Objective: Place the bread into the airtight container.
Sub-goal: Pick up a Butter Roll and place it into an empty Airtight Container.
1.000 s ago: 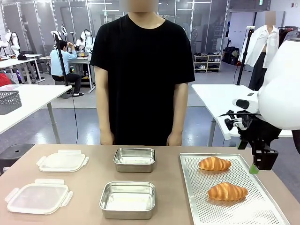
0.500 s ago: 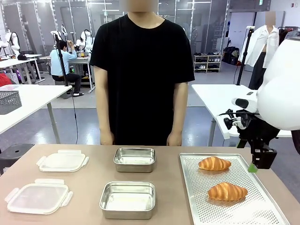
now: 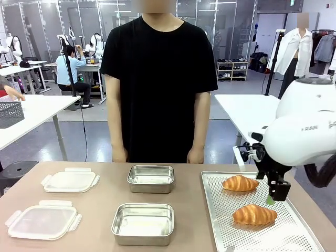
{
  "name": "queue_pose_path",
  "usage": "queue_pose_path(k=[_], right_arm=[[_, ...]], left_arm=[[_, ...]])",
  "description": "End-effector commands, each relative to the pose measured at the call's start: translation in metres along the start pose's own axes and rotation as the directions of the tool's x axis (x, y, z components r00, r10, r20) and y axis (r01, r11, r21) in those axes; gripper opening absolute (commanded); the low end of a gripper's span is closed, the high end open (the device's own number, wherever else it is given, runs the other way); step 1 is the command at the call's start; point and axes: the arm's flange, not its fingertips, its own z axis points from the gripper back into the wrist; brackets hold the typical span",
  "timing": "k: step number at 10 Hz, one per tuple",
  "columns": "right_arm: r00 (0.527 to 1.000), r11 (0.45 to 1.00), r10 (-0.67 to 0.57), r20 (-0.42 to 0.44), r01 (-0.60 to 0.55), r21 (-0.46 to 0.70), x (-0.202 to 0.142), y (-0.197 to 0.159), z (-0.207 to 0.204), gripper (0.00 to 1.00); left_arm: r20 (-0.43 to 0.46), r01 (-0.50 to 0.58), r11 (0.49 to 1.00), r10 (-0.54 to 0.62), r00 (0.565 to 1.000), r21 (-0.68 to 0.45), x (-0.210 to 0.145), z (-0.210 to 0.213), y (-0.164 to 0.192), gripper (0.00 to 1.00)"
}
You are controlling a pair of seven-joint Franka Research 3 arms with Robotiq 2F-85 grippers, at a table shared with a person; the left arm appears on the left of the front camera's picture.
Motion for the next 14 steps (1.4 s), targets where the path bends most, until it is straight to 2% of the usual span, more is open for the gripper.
queue_pose_path(k=[1, 5, 8, 10, 14], right_arm=[[0.999, 0.999, 0.031, 0.027, -0.031, 0.004, -0.005, -0.012, -0.017, 1.0], [0.996, 0.997, 0.046, 0.075, -0.05, 0.056, -0.006, -0.019, -0.062, 1.0], [0.997, 0.995, 0.022, 0.071, -0.029, 0.093, -0.007, -0.027, -0.088, 1.0], [0.997, 0.995, 0.052, 0.056, -0.057, 0.085, -0.007, -0.031, -0.1, 1.0], [0.997, 0.988, 0.057, 0.046, -0.063, 0.143, -0.006, -0.036, -0.12, 1.0]], left_arm=[[-0.003, 0.008, 1.0, -0.008, 1.0, 0.001, 0.002, 0.002, -0.001, 1.0], [-0.003, 0.008, 1.0, -0.008, 1.0, 0.001, 0.002, 0.002, -0.001, 1.0], [-0.003, 0.008, 1.0, -0.008, 1.0, 0.001, 0.002, 0.002, -0.001, 1.0], [-0.003, 0.008, 1.0, -0.008, 1.0, 0.001, 0.002, 0.002, -0.001, 1.0], [-0.003, 0.008, 1.0, -0.008, 1.0, 0.001, 0.002, 0.002, -0.001, 1.0]])
